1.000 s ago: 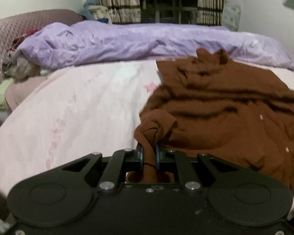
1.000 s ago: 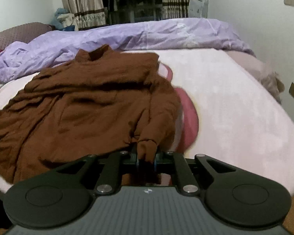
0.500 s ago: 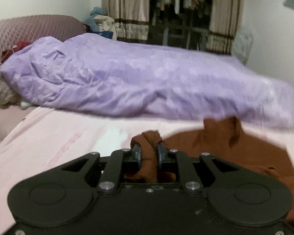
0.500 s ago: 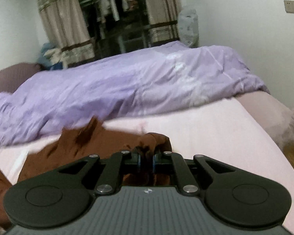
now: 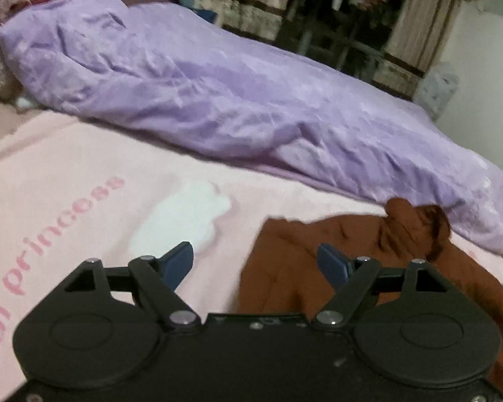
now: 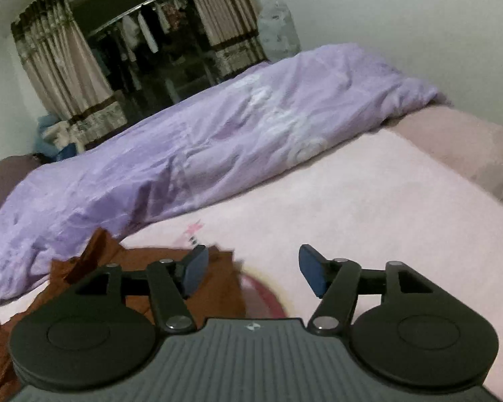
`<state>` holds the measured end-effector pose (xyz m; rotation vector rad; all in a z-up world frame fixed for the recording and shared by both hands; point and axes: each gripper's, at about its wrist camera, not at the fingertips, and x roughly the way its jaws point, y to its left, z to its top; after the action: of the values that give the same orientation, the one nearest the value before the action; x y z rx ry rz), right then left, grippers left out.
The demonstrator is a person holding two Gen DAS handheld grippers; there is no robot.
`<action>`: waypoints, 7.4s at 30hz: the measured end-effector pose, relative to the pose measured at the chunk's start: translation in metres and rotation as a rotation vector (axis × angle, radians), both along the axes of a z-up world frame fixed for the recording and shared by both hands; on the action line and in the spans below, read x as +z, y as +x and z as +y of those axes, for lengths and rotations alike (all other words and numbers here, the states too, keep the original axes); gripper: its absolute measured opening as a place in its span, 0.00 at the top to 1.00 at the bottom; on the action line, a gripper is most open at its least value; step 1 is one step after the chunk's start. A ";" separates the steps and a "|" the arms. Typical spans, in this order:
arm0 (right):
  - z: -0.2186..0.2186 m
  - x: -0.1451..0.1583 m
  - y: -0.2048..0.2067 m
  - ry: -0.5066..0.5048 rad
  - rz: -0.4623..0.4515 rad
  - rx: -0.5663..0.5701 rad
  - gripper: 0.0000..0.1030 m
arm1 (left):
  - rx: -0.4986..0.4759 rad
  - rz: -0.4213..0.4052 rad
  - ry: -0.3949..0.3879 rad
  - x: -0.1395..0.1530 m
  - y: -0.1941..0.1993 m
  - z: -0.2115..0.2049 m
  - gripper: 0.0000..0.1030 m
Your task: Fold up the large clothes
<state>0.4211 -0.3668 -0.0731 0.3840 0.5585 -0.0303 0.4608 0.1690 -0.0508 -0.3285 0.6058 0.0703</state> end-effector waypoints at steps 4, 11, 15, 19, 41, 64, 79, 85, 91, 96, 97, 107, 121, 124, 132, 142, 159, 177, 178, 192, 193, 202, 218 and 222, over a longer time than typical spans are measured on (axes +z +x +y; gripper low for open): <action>0.016 -0.002 0.006 -0.048 0.010 0.086 0.19 | -0.108 0.052 -0.034 -0.009 0.004 -0.011 0.08; 0.058 -0.006 0.019 -0.187 0.036 0.148 0.95 | -0.180 -0.017 0.281 -0.020 -0.003 -0.064 0.96; 0.054 0.027 -0.005 -0.214 -0.165 0.009 0.96 | -0.093 -0.153 0.250 0.007 -0.013 -0.055 0.96; 0.041 0.018 0.005 -0.176 -0.125 -0.094 0.96 | -0.018 -0.138 0.286 0.001 0.002 -0.057 0.95; 0.018 0.013 -0.041 -0.141 -0.037 -0.042 0.13 | -0.110 0.027 0.099 -0.008 -0.023 -0.025 0.02; 0.025 -0.040 -0.044 0.044 0.097 0.174 0.71 | -0.199 0.082 0.133 -0.054 -0.040 -0.051 0.73; -0.017 -0.002 -0.130 0.174 0.078 0.267 0.86 | -0.188 0.151 0.217 -0.045 -0.161 -0.035 0.78; -0.004 -0.039 -0.101 0.075 0.188 0.235 0.51 | -0.128 0.057 0.397 -0.048 -0.151 -0.047 0.22; -0.011 -0.011 -0.102 0.078 -0.017 0.136 0.20 | -0.120 -0.048 0.355 -0.027 -0.130 -0.042 0.01; 0.004 -0.009 -0.071 0.027 -0.038 0.111 0.18 | -0.138 -0.043 0.388 -0.030 -0.082 -0.056 0.00; 0.010 -0.009 -0.065 0.003 -0.046 0.124 0.17 | -0.129 -0.024 0.390 -0.035 -0.071 -0.054 0.00; 0.020 -0.010 -0.044 0.010 -0.123 0.060 0.91 | 0.042 0.023 0.100 -0.034 -0.024 -0.020 0.86; 0.040 -0.048 -0.006 -0.156 0.023 0.021 0.83 | 0.078 0.010 0.458 -0.084 0.013 -0.058 0.70; 0.033 -0.046 -0.006 -0.138 0.058 -0.027 0.38 | 0.155 0.040 0.462 -0.085 0.019 -0.049 0.32; 0.070 0.029 -0.055 -0.395 -0.251 -0.288 0.31 | 0.257 -0.241 0.500 -0.012 -0.020 -0.064 0.00; 0.210 0.001 -0.061 -0.315 -0.186 0.227 0.66 | -0.039 -0.200 0.391 -0.038 0.000 -0.166 0.00; 0.224 -0.033 -0.040 -0.333 -0.044 0.284 0.50 | -0.070 -0.056 0.459 -0.087 0.020 -0.175 0.00; 0.189 -0.043 -0.007 -0.436 0.050 0.173 0.32 | 0.027 0.034 0.450 -0.085 0.041 -0.095 0.00; 0.191 -0.044 -0.008 -0.451 0.047 0.173 0.32 | 0.027 0.033 0.448 -0.085 0.040 -0.094 0.00; 0.184 -0.043 -0.011 -0.422 0.040 0.182 0.31 | 0.133 -0.144 0.338 -0.033 0.007 -0.070 0.00; 0.184 -0.042 -0.011 -0.425 0.041 0.181 0.30 | 0.125 -0.161 0.357 -0.029 0.001 -0.069 0.00; 0.186 -0.042 -0.012 -0.435 0.040 0.191 0.29 | 0.041 -0.009 0.379 -0.083 0.008 -0.054 0.00; 0.097 -0.048 -0.032 -0.452 0.023 0.051 0.47 | 0.039 0.005 0.387 -0.090 0.016 -0.054 0.00; 0.105 -0.034 -0.043 -0.478 -0.009 0.028 0.47 | 0.065 -0.027 0.437 -0.085 0.010 -0.060 0.00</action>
<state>0.3785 -0.2620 -0.1070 -0.0887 0.5288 -0.1327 0.4713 0.1090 -0.1360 0.0748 0.5371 0.2561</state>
